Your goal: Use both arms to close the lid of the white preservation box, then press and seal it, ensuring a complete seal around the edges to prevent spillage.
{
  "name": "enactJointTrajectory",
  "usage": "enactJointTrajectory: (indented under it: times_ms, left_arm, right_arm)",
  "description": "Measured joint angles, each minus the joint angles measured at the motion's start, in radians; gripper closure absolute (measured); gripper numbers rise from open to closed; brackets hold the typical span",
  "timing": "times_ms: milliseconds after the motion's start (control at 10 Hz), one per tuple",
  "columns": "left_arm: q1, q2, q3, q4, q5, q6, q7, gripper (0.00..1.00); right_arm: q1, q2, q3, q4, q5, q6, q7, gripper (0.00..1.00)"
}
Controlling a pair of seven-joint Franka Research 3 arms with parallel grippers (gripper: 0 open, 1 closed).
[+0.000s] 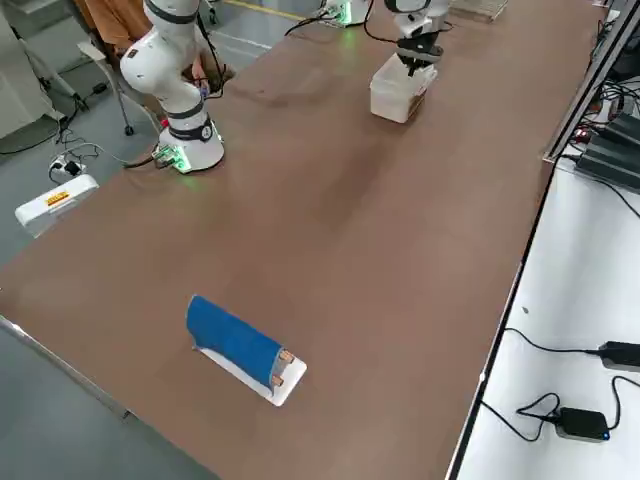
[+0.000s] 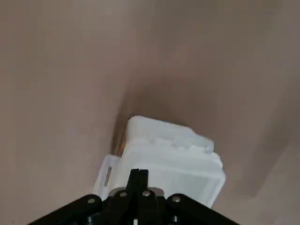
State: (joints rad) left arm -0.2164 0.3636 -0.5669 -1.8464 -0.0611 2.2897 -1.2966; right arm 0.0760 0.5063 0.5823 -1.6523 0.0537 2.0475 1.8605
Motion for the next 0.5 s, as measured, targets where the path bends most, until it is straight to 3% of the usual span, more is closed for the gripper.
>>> enactJointTrajectory:
  times_ms: [200, 300, 500]
  left_arm:
    - [-0.081, 0.101, 0.004, 0.103, 0.051, 0.001, -0.098, 0.99]
    - [-0.123, 0.158, 0.005, 0.159, 0.124, 0.002, -0.183, 0.99]
    - [-0.183, 0.261, 0.008, 0.253, 0.245, 0.002, -0.301, 0.99]
  right_arm:
    - [-0.065, -0.005, -0.001, -0.072, 0.101, 0.001, -0.133, 0.99]
    - [-0.079, -0.007, -0.029, -0.106, 0.191, 0.003, -0.22, 0.99]
    - [-0.086, -0.023, -0.128, -0.17, 0.443, 0.003, -0.439, 0.99]
